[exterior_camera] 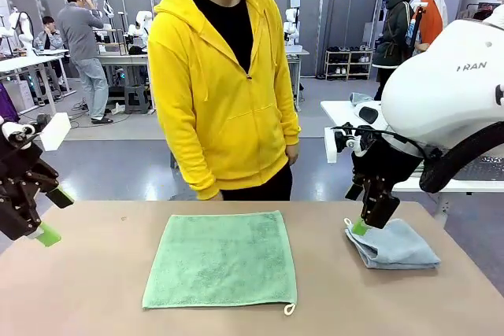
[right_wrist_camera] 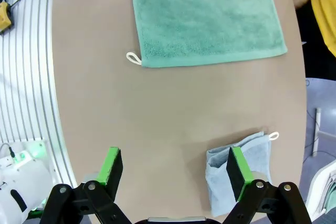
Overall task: Fold the towels and place them in the basket.
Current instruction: When a person lays out a Towel with hook on the table, fold it in half twice.
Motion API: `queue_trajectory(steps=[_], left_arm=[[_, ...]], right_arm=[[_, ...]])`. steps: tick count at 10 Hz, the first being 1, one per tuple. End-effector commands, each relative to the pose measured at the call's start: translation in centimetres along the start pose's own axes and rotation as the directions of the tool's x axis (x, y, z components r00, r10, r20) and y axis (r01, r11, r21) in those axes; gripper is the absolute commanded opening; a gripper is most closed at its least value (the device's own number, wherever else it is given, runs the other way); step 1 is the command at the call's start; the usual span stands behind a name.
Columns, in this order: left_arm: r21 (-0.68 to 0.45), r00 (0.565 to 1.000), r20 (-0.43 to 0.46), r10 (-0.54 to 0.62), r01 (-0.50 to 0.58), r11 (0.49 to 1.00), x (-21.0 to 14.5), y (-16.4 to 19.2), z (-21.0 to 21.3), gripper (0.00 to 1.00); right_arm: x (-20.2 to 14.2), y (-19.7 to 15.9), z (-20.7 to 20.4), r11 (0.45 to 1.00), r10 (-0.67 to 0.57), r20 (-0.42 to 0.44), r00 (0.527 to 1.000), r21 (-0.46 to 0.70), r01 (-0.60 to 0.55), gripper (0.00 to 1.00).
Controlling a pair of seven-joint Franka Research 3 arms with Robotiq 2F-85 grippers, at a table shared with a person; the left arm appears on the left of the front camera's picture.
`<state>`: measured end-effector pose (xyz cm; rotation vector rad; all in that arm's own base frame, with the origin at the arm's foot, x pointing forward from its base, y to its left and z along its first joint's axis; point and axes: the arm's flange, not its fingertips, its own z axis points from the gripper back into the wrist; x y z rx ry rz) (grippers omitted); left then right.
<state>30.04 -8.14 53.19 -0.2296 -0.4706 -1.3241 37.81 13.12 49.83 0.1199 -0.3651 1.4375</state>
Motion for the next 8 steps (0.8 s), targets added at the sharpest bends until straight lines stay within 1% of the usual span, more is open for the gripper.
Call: queue_trajectory(steps=[1, 3, 4, 5, 6, 7, 8], left_arm=[[0.0, 1.0, 0.001, -0.005, 0.005, 1.0, 0.1, -0.1, 0.1, 1.0], [0.0, 1.0, 0.001, -0.005, 0.005, 1.0, 0.1, -0.1, 0.1, 1.0], [0.0, 1.0, 0.0, 0.0, 0.0, 1.0, 0.0, 0.0, 0.0, 1.0], [-0.018, 1.0, -0.006, -0.019, 0.018, 1.0, 0.2, -0.3, -0.6, 1.0], [-0.031, 1.0, -0.009, -0.024, 0.023, 0.999, 0.0, -0.9, -1.0, 1.0], [-0.041, 0.999, -0.012, -0.047, 0.047, 0.998, -0.4, -1.6, -1.7, 1.0], [-0.028, 0.997, -0.021, -0.077, 0.077, 0.997, -1.0, -2.3, -2.4, 1.0]], right_arm=[[0.3, -0.3, 0.1, 1.0, 0.0, -0.013, 1.0, 0.012, 0.0, 1.0], [0.3, -0.3, 0.1, 1.0, 0.0, -0.013, 1.0, 0.012, 0.0, 1.0], [0.1, 0.0, 0.0, 1.0, 0.003, 0.001, 1.0, 0.003, -0.003, 1.0], [1.5, 0.9, 0.2, 0.998, 0.064, 0.014, 0.998, -0.019, -0.063, 1.0], [2.8, 1.9, 0.3, 0.992, 0.127, 0.044, 0.991, -0.016, -0.126, 1.0], [4.3, 2.7, 0.3, 0.983, 0.185, 0.045, 0.982, -0.019, -0.185, 1.0], [6.0, 3.4, 0.1, 0.969, 0.247, 0.011, 0.969, -0.022, -0.247, 1.0]])
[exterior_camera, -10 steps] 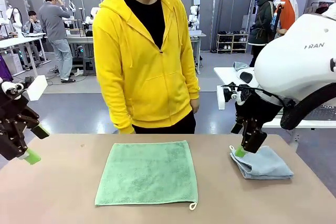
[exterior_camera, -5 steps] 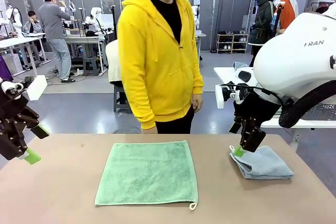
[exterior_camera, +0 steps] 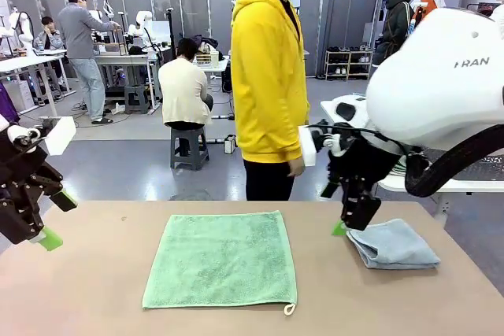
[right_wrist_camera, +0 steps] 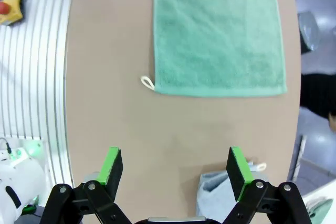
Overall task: Fold the towels and place them in the basket.
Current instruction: When a person lays out a Towel with hook on the table, fold it in half twice.
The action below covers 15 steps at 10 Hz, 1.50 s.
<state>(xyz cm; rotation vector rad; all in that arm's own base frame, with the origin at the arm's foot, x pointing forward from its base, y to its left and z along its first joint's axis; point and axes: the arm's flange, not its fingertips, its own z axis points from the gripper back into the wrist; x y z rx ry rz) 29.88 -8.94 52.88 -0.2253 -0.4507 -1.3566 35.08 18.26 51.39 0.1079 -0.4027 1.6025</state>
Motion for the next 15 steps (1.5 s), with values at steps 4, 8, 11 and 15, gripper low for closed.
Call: queue_trajectory(steps=[4, 8, 11, 15], left_arm=[[-0.017, 0.985, -0.001, -0.171, 0.171, 0.985, -4.4, -4.0, -4.9, 1.0], [-0.04, 0.982, 0.007, -0.189, 0.189, 0.981, -6.4, -4.7, -8.5, 1.0], [-0.049, 0.98, -0.023, -0.199, 0.198, 0.979, -5.3, -6.1, -11.3, 1.0], [-0.024, 0.987, -0.103, -0.124, 0.122, 0.992, -2.0, -7.2, -18.3, 1.0]], right_arm=[[7.3, 1.1, -2.2, 0.948, 0.31, -0.152, 0.939, -0.031, -0.318, 1.0], [9.4, 2.0, -5.1, 0.913, 0.393, -0.229, 0.891, -0.02, -0.408, 1.0], [9.5, 1.2, -7.6, 0.945, 0.317, -0.286, 0.904, 0.016, -0.326, 1.0], [7.0, 0.3, -11.4, 0.989, 0.138, -0.243, 0.96, 0.09, -0.12, 1.0]])
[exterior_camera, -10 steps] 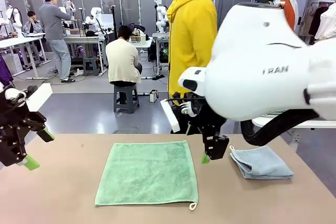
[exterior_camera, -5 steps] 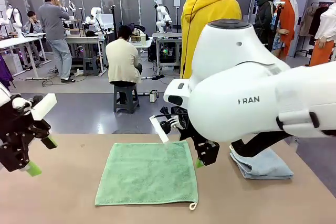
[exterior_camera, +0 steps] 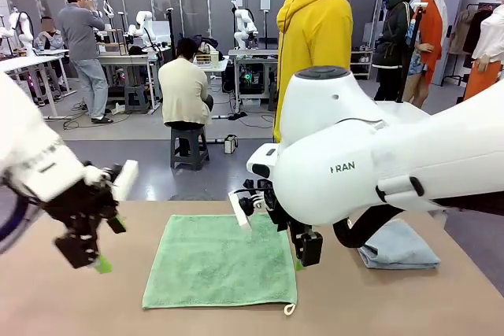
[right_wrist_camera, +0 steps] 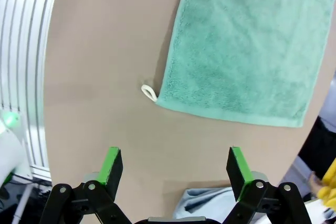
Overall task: Fold the towels and place them in the basket.
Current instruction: When a person lays out a Towel with hook on the table, fold it in half twice.
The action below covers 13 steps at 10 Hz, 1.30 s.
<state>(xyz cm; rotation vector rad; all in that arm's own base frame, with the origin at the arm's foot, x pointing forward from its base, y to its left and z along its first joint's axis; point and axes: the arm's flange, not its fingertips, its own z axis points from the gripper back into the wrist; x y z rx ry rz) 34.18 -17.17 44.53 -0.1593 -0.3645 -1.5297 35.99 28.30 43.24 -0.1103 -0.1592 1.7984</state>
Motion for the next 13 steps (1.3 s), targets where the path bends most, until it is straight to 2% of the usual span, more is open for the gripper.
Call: queue_trajectory(steps=[1, 5, 7, 8, 13], left_arm=[[0.026, 0.998, -0.04, 0.046, -0.045, 0.999, -3.5, -9.4, -8.8, 1.0], [-0.002, 0.99, -0.108, 0.096, -0.096, 0.995, -3.7, -9.1, -12.2, 1.0], [0.006, 0.987, -0.103, 0.122, -0.122, 0.993, -4.1, -8.9, -12.4, 1.0], [-0.049, 0.991, -0.109, 0.081, -0.087, 0.995, 2.2, -0.5, -12.1, 1.0], [-0.067, 0.992, -0.103, 0.075, -0.082, 0.994, 1.6, 0.1, -13.0, 1.0]], right_arm=[[-0.1, -0.1, -1.2, 0.993, -0.114, 0.021, 0.993, 0.047, 0.113, 1.0], [-0.9, 1.2, -4.5, 0.975, -0.189, 0.029, 0.981, 0.125, 0.184, 1.0], [-1.2, 1.1, -5.3, 0.967, -0.21, 0.058, 0.976, 0.158, 0.199, 1.0], [-1.0, 1.3, -4.7, 0.977, -0.17, 0.02, 0.985, 0.137, 0.165, 1.0], [-0.9, 1.3, -4.9, 0.974, -0.179, 0.028, 0.983, 0.147, 0.173, 1.0]])
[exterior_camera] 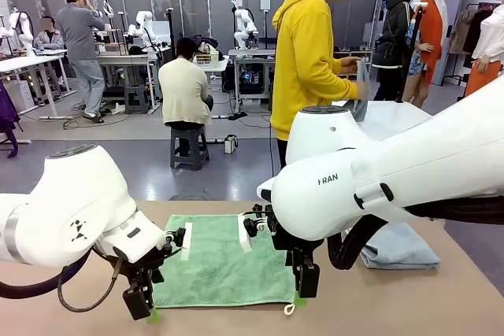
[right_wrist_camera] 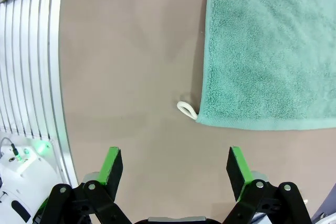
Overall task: Fold the towels and place them in the basket.
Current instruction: When a person lays out a Towel with hook on the table, fold it in half twice.
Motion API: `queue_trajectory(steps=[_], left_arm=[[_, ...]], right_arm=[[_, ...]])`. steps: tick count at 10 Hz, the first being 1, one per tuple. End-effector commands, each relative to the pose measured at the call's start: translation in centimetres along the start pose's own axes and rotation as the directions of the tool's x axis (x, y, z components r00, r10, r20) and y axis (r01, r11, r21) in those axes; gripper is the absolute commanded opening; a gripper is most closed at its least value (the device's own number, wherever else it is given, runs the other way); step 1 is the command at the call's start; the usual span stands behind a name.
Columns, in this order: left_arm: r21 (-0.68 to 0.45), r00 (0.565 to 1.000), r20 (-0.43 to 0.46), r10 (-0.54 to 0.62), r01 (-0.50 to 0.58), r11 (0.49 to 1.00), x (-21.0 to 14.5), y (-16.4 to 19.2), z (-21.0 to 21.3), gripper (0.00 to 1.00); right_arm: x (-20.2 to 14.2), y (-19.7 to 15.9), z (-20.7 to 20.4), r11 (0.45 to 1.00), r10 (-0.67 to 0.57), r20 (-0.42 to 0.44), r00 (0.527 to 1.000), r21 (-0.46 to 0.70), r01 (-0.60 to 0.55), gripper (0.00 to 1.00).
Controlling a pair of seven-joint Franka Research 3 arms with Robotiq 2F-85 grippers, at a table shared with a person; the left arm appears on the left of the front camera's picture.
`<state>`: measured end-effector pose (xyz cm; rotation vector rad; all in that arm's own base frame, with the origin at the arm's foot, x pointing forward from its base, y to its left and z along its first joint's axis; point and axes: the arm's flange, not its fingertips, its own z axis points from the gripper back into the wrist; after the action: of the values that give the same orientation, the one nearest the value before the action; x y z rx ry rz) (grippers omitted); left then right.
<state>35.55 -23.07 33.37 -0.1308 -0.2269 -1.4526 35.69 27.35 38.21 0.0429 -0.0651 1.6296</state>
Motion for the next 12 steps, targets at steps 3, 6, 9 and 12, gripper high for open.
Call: queue_trajectory(steps=[3, 6, 9, 12], left_arm=[[-0.009, 1.0, -0.019, 0.011, -0.011, 1.0, -1.1, 1.0, -1.7, 1.0], [-0.021, 0.999, -0.038, -0.006, 0.005, 1.0, -1.4, 1.5, -1.8, 1.0], [-0.039, 0.998, -0.059, -0.02, 0.018, 0.999, -1.5, 1.8, -2.2, 1.0], [-0.039, 0.997, -0.067, -0.026, 0.023, 0.999, -1.8, 2.2, -2.4, 1.0]], right_arm=[[0.0, -0.6, -1.8, 0.999, -0.031, 0.027, 0.999, 0.024, 0.031, 1.0], [0.0, -0.8, -3.5, 0.999, -0.039, 0.03, 0.999, 0.03, 0.038, 1.0], [0.1, -1.2, -5.9, 0.999, -0.046, 0.038, 0.998, 0.018, 0.045, 1.0], [-0.4, -1.9, -7.1, 0.996, -0.094, 0.033, 0.995, 0.015, 0.094, 1.0]])
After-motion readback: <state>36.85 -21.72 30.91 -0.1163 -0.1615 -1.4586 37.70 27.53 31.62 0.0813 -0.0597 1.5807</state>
